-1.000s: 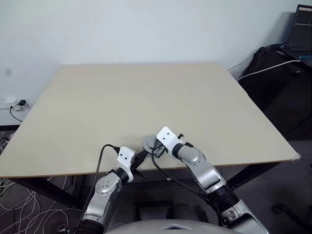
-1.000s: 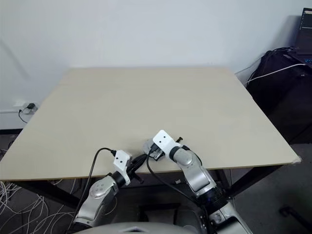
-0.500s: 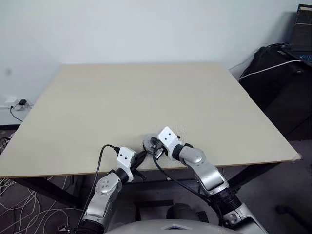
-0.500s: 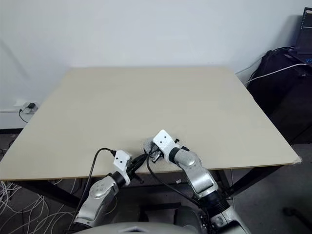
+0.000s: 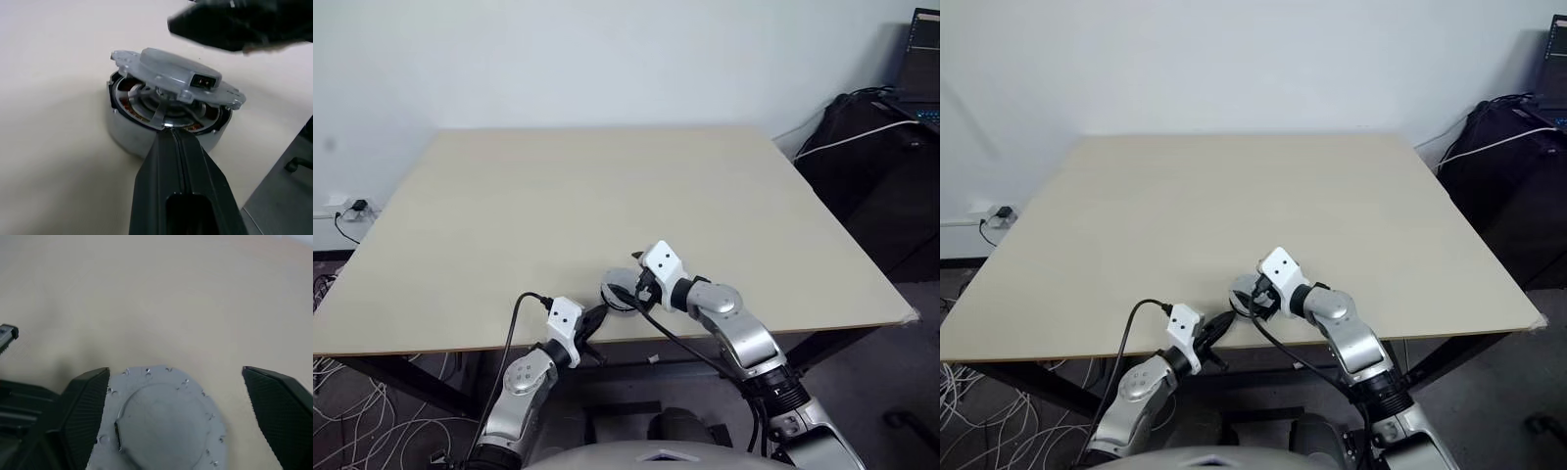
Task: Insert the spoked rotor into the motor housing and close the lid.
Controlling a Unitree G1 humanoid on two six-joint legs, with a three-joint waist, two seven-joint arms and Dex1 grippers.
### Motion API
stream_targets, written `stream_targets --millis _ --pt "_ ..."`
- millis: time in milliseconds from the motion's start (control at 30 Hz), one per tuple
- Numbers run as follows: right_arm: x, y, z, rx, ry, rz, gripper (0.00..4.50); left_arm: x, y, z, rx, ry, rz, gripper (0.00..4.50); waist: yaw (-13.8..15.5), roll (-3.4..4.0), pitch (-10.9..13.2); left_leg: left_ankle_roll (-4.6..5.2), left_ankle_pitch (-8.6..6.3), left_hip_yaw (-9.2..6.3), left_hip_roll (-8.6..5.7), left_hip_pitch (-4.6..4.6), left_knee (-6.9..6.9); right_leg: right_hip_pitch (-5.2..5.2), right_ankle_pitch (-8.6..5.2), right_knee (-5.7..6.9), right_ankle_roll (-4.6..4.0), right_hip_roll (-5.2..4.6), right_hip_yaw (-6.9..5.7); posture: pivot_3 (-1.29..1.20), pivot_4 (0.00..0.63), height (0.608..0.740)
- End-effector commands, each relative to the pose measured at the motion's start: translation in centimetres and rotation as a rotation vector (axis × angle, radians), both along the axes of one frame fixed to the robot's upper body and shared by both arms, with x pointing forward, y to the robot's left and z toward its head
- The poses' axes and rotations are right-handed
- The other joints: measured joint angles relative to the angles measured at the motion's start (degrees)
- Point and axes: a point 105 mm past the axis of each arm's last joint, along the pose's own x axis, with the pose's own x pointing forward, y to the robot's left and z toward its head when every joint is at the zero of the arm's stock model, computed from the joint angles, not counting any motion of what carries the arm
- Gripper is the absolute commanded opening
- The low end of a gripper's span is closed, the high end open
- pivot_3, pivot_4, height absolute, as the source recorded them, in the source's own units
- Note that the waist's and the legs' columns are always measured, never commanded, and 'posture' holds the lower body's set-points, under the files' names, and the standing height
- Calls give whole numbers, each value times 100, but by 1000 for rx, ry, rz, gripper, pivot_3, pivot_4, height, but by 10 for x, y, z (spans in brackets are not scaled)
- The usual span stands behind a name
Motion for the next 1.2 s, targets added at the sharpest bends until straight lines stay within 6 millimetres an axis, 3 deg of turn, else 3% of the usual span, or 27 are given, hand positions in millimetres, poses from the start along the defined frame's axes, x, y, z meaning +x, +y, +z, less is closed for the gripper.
stream_targets --millis 33,733,833,900,1200 --pt "4 4 9 13 -22 51 4483 7 -1 20 -18 -84 2 0 -3 0 0 0 0 0 0 0 0 0 0 0 0 0 0 0 0 740" --pt "13 0 -18 -19 118 79 4483 8 -2 26 -19 -94 12 0 -3 4 1 -1 0 -1 0 -2 -4 -4 0 0 -2 -7 3 0 0 740" --pt "13 0 -19 -14 127 70 3918 8 -2 26 -18 -94 12 0 -3 5 2 -1 -1 -1 0 -2 -5 -5 0 0 -3 -8 5 0 0 740" --pt "13 0 -20 -14 131 68 3313 8 -2 27 -17 -94 11 0 0 6 2 -1 -1 -1 0 -2 -6 -5 0 0 -3 -10 6 0 0 740" --pt "9 1 -22 -4 145 56 3245 8 -2 27 -16 -94 7 0 -3 7 2 -1 -1 -2 -1 -3 -8 -5 -1 -1 -4 -12 13 0 0 740"
